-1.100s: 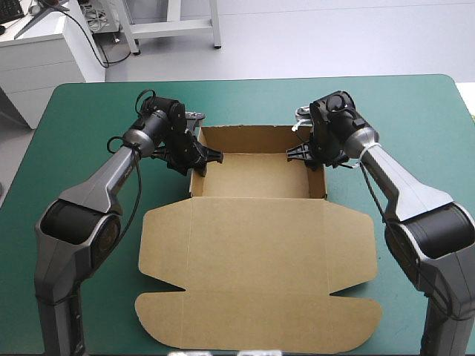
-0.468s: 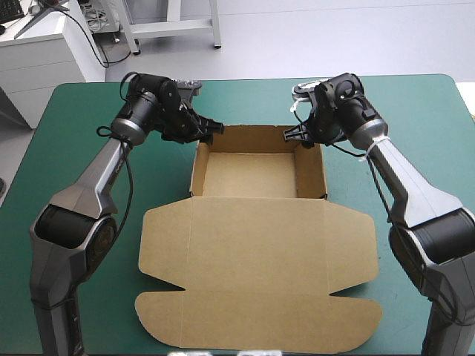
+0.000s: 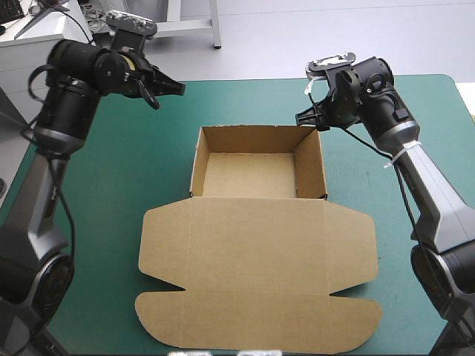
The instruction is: Fold the box
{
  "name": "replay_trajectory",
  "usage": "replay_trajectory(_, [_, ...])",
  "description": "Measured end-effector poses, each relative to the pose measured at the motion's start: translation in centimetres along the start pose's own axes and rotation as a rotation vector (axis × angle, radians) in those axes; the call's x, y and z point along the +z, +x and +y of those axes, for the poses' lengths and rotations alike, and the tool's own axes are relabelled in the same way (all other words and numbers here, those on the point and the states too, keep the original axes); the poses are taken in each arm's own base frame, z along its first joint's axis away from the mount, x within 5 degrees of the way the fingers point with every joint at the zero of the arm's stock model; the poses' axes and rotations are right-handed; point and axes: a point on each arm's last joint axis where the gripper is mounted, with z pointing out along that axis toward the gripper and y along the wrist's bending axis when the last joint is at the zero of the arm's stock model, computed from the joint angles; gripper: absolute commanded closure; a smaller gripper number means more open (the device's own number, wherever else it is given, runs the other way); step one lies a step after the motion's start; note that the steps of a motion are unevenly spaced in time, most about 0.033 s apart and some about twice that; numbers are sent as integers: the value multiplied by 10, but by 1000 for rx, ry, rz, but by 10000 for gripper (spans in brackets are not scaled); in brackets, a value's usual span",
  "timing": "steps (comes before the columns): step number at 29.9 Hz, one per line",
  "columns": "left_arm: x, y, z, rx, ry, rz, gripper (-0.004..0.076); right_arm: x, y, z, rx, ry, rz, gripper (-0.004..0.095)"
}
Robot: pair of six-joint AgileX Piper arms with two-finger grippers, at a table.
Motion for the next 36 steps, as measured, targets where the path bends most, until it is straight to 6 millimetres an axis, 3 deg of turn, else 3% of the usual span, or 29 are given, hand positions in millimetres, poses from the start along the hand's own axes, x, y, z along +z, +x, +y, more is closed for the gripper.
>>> replay_trajectory(5, [-55,9,6,-9,4,-72,732,8,1,-1,75,-89,36,421])
replay_trajectory(9, [-75,34,7,7,5,-36,732,26,5,-9,119,-110,90,422])
replay_trajectory(13, [-77,67,6,46,12,50,732,52,18,-16,141,-98,180,422])
replay_trajectory(19, [-80,123,1,59,48,166,732,86,30,-7,161,-168,289,422])
replay_trajectory(32, [-90,236,-9,39,113,202,732,124,38,3,152,-217,377,424])
replay_trajectory(34, [-92,256,-10,36,117,195,732,128,39,4,150,-216,386,477])
replay_trajectory(36, [-94,276,-12,32,122,189,732,133,40,4,150,-215,395,638])
